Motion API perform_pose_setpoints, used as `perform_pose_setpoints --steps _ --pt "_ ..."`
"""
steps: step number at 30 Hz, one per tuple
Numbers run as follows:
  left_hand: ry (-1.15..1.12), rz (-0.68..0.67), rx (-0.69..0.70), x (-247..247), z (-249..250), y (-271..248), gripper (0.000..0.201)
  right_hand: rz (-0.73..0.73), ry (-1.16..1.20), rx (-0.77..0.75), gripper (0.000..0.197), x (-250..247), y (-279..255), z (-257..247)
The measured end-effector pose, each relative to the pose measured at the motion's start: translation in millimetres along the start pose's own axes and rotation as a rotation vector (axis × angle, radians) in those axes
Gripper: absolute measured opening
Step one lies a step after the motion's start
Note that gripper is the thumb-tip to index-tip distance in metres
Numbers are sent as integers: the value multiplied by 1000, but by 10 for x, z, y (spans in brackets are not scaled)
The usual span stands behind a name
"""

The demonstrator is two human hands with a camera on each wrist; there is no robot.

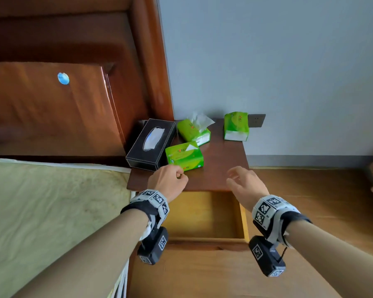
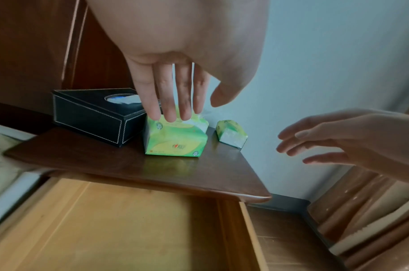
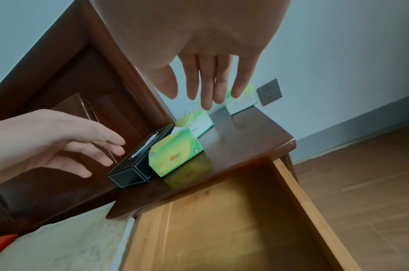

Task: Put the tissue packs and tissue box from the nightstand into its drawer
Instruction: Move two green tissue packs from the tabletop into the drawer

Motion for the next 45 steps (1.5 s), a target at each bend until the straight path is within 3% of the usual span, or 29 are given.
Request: perform_pose_setpoints --steps 7,13,26,39,45 --pt "54 -113 -77 -535 278 -351 33 -76 12 113 28 -616 -306 -145" --pt "50 -169 -87 -654 293 -176 34 -139 -4 187 31 -722 -94 -138" --pt "181 -394 25 50 267 1246 39 -115 -29 338 38 -483 1156 147" --pt "234 -541 44 651 203 1746 47 -204 -124 347 59 -391 2286 631" --pt "294 -488 60 799 157 1863 43 -242 -142 346 66 -315 2701 823"
Point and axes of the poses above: each hand's wrist, its own y-axis towards the middle knuckle, its own x-axis out of the palm, z = x × y, the point moved 10 cm from there along y, towards the middle knuckle, and after that the axes turned 3 degrees about -x, right-handed, at the moved point
